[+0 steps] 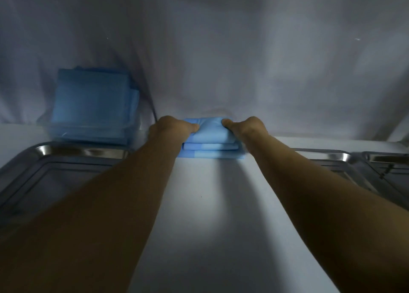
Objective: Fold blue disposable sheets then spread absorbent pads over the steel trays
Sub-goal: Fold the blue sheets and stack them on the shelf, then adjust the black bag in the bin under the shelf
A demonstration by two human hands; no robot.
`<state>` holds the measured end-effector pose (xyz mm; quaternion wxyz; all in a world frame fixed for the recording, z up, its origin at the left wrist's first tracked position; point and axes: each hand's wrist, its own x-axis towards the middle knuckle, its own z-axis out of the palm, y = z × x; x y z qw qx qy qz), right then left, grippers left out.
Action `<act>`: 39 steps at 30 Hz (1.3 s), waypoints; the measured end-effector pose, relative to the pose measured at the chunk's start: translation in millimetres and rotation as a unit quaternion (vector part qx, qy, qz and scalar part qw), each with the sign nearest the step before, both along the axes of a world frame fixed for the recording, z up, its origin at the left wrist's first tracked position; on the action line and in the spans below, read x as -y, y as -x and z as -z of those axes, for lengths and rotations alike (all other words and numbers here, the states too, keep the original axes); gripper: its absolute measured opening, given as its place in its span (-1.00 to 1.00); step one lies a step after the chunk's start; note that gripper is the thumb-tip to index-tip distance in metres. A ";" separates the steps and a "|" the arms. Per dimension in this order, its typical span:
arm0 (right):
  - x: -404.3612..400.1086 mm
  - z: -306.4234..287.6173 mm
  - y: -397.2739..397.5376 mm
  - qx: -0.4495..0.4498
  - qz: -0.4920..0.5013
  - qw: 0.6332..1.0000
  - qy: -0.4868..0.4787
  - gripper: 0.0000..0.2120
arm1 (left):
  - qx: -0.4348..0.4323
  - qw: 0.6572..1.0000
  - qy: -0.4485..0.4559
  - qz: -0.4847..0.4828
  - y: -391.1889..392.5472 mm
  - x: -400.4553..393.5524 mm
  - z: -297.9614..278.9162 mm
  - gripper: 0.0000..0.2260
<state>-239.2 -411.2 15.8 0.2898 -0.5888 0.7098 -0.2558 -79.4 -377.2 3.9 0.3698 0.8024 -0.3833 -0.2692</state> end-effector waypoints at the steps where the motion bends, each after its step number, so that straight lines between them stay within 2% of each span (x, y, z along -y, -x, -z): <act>1: 0.5 -0.7 0.2 0.028 0.001 0.999 -0.030 -0.36 | -0.027 1.000 -0.001 0.009 -1.8 1.0 1.4 -0.35; 6: -13.1 -11.8 2.1 0.132 -0.020 0.979 -0.153 -0.47 | -0.060 0.997 -0.001 0.057 2.5 1.5 5.3 -0.47; 10: -28.4 -14.5 6.4 0.203 -0.041 0.959 -0.196 -0.54 | -0.050 0.998 -0.012 0.045 8.3 -9.1 6.8 -0.53; 13: -45.3 -17.4 8.2 0.219 -0.040 0.958 -0.183 -0.58 | -0.066 0.997 -0.008 0.041 12.1 -24.6 9.0 -0.55; 16: -62.7 -20.9 10.4 0.216 -0.041 0.963 -0.157 -0.53 | -0.151 0.988 0.015 0.041 16.4 -43.2 11.6 -0.53; 20: -101.7 -24.7 23.1 0.258 -0.015 0.953 -0.156 -0.68 | -0.204 0.978 0.037 0.013 24.6 -80.7 7.4 -0.36; 25: -164.2 -23.7 44.1 0.303 0.021 0.941 -0.150 -0.66 | -0.173 0.983 0.061 -0.017 30.5 -138.9 0.1 -0.60; 28: -203.8 -23.5 56.2 0.304 0.023 0.941 -0.144 -0.67 | -0.187 0.980 0.062 -0.017 35.7 -183.2 -2.0 -0.70; 30: -227.3 -24.3 63.7 0.303 0.020 0.943 -0.139 -0.61 | -0.198 0.979 0.044 -0.001 37.6 -210.1 -3.0 -0.80; 32: -249.1 -25.6 69.0 0.302 0.021 0.943 -0.135 -0.53 | -0.204 0.979 0.025 -0.001 38.2 -234.6 -1.5 -0.79; 39: -340.6 -30.5 86.5 0.299 0.023 0.948 -0.107 -0.46 | -0.253 0.967 0.020 -0.030 61.0 -332.8 1.1 -0.81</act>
